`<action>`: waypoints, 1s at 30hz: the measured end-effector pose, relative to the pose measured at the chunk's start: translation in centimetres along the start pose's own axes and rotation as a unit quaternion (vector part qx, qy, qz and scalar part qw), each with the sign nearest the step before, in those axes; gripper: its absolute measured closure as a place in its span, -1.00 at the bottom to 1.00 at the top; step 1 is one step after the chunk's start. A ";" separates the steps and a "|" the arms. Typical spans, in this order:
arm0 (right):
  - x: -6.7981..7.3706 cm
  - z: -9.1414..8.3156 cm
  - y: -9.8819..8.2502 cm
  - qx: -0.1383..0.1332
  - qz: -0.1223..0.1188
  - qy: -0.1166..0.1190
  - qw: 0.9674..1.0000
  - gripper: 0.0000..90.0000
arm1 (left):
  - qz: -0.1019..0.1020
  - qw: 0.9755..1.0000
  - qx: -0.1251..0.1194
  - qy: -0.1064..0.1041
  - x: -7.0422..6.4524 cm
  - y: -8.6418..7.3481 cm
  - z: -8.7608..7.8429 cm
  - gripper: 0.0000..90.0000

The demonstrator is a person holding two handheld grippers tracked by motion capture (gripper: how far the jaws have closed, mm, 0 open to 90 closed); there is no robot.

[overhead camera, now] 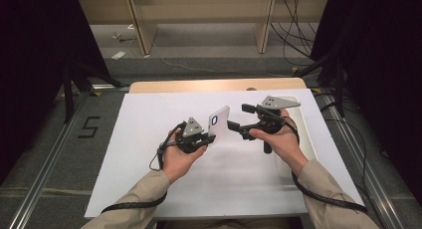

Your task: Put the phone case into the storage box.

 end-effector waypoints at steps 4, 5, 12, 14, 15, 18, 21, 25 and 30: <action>-0.2 0.0 -0.1 0.001 -0.002 -0.016 1.000 -0.87 | -0.008 1.000 -0.009 0.003 0.1 0.2 0.2 0.80; -0.2 0.0 -0.1 0.000 0.000 -0.018 1.000 -0.87 | -0.006 1.000 -0.010 0.003 0.1 0.3 0.2 0.80; -0.4 0.0 0.0 -0.008 0.004 -0.032 0.999 -0.88 | -0.006 1.000 -0.010 0.006 0.0 0.5 0.4 0.80; -0.4 0.0 0.0 -0.010 0.008 -0.033 0.999 -0.88 | -0.008 1.000 -0.011 0.006 0.0 0.5 0.5 0.80; -0.4 0.0 0.0 -0.013 0.012 -0.034 0.999 -0.88 | -0.008 1.000 -0.012 0.006 0.0 0.6 0.5 0.80; -0.4 0.1 -0.1 -0.014 0.015 -0.034 0.999 -0.88 | -0.009 1.000 -0.012 0.006 -0.1 0.6 0.6 0.80; -0.4 0.2 -0.2 -0.013 0.015 -0.035 0.999 -0.88 | -0.011 1.000 -0.013 0.007 -0.1 0.6 0.7 0.80; -0.3 0.2 -0.2 -0.014 0.014 -0.038 0.999 -0.89 | -0.010 1.000 -0.011 0.007 -0.1 0.7 0.7 0.80; -0.3 0.3 -0.3 -0.014 0.013 -0.043 0.999 -0.90 | -0.011 1.000 -0.010 0.003 -0.3 0.7 0.8 0.80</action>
Point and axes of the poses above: each handheld gripper's, and its own axes: z roughly forward along the jaws, y roughly out of its top, x roughly to its left, the point moved 7 cm from there along z, roughly forward along the jaws, and after that the axes turned 5 degrees about -z, right-handed, at the moved point
